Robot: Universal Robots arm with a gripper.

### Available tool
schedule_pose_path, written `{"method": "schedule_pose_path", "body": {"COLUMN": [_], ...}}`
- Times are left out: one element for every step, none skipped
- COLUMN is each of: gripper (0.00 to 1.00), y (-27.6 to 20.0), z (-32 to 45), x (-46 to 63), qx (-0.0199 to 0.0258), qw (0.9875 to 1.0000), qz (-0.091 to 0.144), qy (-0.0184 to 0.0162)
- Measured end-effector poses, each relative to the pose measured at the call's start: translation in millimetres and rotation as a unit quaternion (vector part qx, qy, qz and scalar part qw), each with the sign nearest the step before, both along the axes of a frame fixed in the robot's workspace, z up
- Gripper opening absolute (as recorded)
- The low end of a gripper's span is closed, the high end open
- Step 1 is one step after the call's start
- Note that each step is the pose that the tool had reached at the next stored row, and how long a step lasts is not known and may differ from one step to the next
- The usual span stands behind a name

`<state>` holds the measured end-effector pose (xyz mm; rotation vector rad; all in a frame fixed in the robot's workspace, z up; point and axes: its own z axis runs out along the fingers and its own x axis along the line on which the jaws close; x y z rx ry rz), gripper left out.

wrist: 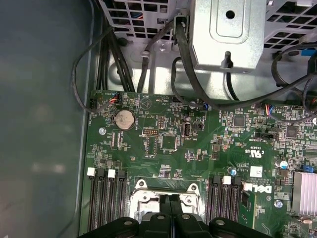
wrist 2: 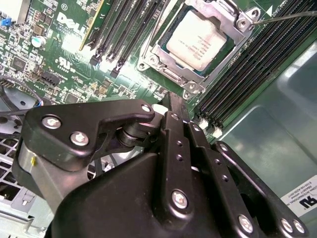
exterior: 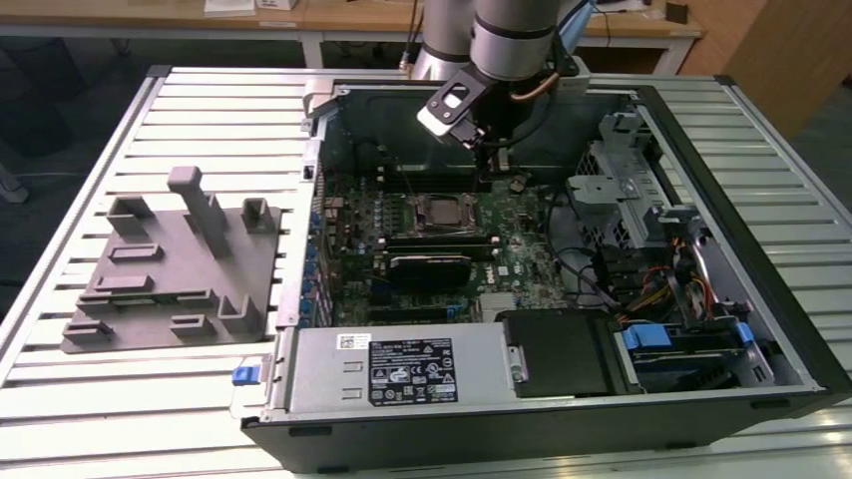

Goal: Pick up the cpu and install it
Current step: 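Close the cpu cover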

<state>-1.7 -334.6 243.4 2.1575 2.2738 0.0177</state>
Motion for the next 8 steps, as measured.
{"method": "schedule_pose_path", "body": {"gripper": [0.11,0.11,0.11,0.11,0.11,0.11,0.11,0.11], "y": [0.0,0.0,0.0,0.0,0.0,0.0,0.0,0.0], "z": [0.0,0.0,-0.1,-0.1,-0.1,-0.1,-0.1,-0.2], "x": [-0.3,-0.5,-0.6,-0.9,-1.1,-1.4,-1.6,-1.8], "qx": [0.0000,0.0000,0.0000,0.0000,0.0000,0.0000,0.0000,0.0000], "qw": [1.0000,1.0000,1.0000,1.0000,1.0000,1.0000,1.0000,1.0000], "qz": [0.000,0.000,0.000,0.000,0.000,0.000,0.000,0.000], "qy": [0.0000,0.0000,0.0000,0.0000,0.0000,0.0000,0.0000,0.0000]}}
